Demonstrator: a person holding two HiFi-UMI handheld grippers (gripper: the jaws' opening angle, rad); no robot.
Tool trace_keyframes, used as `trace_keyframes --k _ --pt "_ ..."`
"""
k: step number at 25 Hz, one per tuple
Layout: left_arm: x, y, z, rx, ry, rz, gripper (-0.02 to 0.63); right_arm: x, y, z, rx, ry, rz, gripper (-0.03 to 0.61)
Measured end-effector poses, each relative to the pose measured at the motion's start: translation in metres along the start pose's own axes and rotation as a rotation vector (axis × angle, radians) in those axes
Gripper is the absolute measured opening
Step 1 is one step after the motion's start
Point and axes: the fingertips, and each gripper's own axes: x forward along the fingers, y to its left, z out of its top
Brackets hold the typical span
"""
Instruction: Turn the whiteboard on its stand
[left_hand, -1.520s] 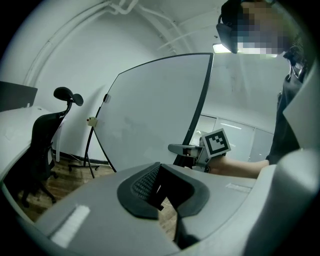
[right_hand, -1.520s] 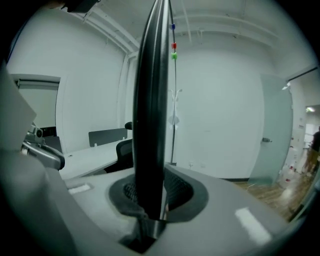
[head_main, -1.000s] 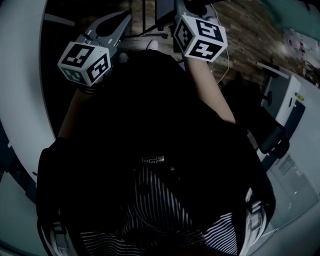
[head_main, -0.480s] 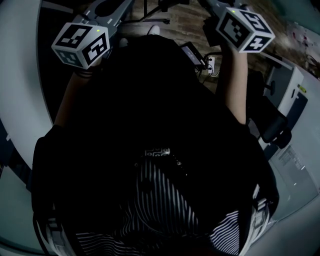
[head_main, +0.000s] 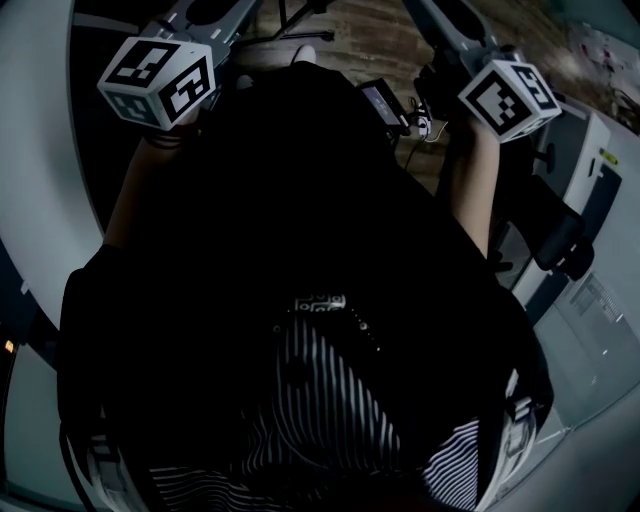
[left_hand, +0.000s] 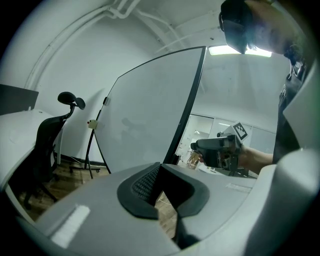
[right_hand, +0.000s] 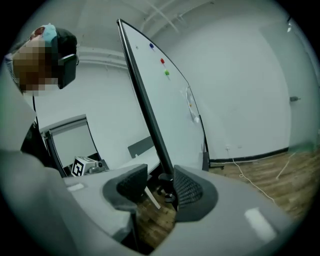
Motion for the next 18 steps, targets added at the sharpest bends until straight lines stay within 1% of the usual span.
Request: trace_keyframes --k 4,6,8,10,11,12,15,18 --pt "0.001 -0.007 0.001 0.021 -0.003 -0.025 0.002 -0.001 0.01 -0.012 0.006 0.004 0.032 0.15" --pt "-0.003 -0.009 0.001 0.032 -0.008 -0.032 0.002 0.001 0.017 -0.018 0.009 0.013 0.052 0.11" --pt "-0.005 -0.008 0.002 0.036 -0.007 -0.036 0.002 0.005 0.023 -0.021 0.007 0.022 0.074 0.092" --pt "-0.004 -0.008 0.004 0.037 -0.009 -0.039 0.002 0.01 0.029 -0.022 0.0 0.03 0.103 0.06" --pt "-0.004 -0.008 0.006 0.039 -0.013 -0.04 0.002 0.011 0.031 -0.023 -0.004 0.035 0.113 0.041" --pt "-0.004 -0.008 0.007 0.041 -0.019 -0.04 0.002 0.013 0.031 -0.024 -0.009 0.04 0.119 0.009" --pt "-0.006 -0.006 0.01 0.046 -0.031 -0.034 0.002 0.02 0.034 -0.027 -0.025 0.055 0.136 0.002" --pt "-0.007 -0.005 0.013 0.049 -0.043 -0.034 0.002 0.03 0.044 -0.034 -0.072 0.089 0.184 0.002"
